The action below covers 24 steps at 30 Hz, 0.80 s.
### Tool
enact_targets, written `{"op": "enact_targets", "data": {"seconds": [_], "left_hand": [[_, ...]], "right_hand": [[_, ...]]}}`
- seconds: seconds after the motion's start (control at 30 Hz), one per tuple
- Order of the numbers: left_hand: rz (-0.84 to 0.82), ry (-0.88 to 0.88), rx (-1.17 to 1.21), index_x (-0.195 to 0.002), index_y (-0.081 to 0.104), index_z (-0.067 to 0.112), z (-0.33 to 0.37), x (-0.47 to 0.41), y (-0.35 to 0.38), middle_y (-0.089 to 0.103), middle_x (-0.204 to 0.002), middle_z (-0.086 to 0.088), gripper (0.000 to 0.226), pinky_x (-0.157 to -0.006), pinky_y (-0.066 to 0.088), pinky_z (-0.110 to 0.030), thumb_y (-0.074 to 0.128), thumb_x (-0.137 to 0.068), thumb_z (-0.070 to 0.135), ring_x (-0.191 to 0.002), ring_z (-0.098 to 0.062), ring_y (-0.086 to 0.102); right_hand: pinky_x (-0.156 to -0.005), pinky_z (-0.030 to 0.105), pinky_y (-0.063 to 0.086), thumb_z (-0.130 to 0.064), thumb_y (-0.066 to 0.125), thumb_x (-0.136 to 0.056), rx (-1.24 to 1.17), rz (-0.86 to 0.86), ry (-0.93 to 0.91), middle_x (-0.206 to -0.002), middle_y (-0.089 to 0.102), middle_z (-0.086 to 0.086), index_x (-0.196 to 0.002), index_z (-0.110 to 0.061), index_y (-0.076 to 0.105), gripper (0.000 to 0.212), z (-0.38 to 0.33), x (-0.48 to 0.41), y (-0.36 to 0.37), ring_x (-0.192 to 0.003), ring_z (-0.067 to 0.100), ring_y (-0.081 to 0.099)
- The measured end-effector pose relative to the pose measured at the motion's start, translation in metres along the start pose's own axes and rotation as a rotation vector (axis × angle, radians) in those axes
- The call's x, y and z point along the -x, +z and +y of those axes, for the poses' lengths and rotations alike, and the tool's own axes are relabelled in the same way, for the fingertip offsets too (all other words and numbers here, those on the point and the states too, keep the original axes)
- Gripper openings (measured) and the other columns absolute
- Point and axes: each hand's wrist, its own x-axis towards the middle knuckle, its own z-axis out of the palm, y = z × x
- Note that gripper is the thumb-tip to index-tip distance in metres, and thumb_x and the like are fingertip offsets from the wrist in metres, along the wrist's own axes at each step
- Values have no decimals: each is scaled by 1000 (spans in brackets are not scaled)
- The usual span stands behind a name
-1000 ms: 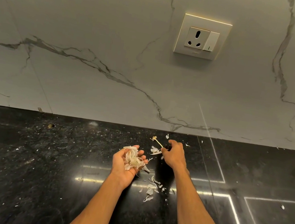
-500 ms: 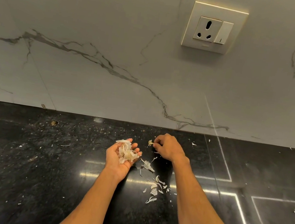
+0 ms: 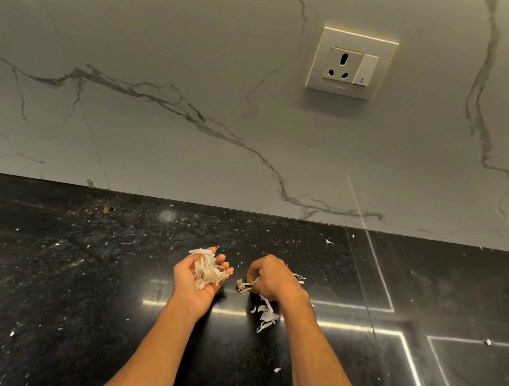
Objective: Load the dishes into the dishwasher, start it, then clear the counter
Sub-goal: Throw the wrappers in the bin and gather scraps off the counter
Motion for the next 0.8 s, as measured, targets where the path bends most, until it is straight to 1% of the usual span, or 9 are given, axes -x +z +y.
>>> {"op": "enact_targets", "data": {"seconds": [0.13,0.27,0.33,0.4,0.43,0.5,0.57,0.67,0.8], "left_hand": [[13,-14,6,-101,61,-1,-6,9,-7,65,-79,-19,31,-60,59,-36,37,-96,19,-72,-30,59],[20,-34,-21,-98,62,0,-16,16,-9,65,-75,-18,30,-58,59,-36,38,-95,18,-66,-29,61],[21,-45,-44,-98,62,0,-21,19,-8,64,-77,-18,30,-58,58,-36,38,-95,17,-66,-29,60],[20,-51,-75,-98,62,0,-28,19,-5,63,-78,-19,29,-59,57,-37,39,-94,16,-68,-30,60],[16,-53,-87,-97,62,-1,-31,21,-1,63,-78,-19,28,-59,57,-37,39,-93,15,-67,-30,60],[2,-66,-87,-94,63,-1,-38,21,4,65,-79,-20,28,-64,55,-39,40,-91,15,-68,-31,62],[-10,-91,-94,-92,65,1,-45,22,7,65,-85,-19,33,-63,53,-36,37,-91,18,-69,-30,63],[-61,-119,-134,-90,71,1,-51,25,10,68,-86,-18,47,-58,51,-32,29,-93,23,-66,-26,64],[-71,-156,-116,-82,69,4,-57,24,14,67,-76,-14,43,-54,54,-30,31,-93,20,-66,-26,65]], "right_hand": [[-83,33,56,-2,58,-85,11,139,84,-96,74,10,-89,-15,77,23,-1,20,9,-90,25,70],[-81,33,58,-5,60,-84,-38,199,207,-94,74,13,-88,-13,77,19,11,34,12,-88,26,71],[-75,31,60,-3,66,-81,-274,165,276,-80,75,8,-74,-14,77,17,15,40,7,-72,18,72],[-62,27,59,6,70,-77,-600,132,306,-70,73,5,-67,-11,75,20,11,48,-3,-57,12,68],[-59,26,58,10,70,-75,-743,113,287,-70,72,6,-69,-8,75,20,5,53,-9,-57,13,66],[-68,31,60,15,71,-70,-904,64,242,-73,73,8,-71,-5,74,21,-9,59,-17,-67,19,68],[-72,34,60,15,72,-68,-900,34,222,-75,74,9,-68,-7,74,22,-24,60,-20,-67,20,68],[-64,30,59,9,75,-66,-696,17,222,-74,73,4,-62,-15,74,24,-37,57,-15,-63,16,67],[-61,25,56,-1,73,-74,-414,92,204,-78,73,-1,-70,-18,75,18,-47,55,-6,-70,12,68]]}}
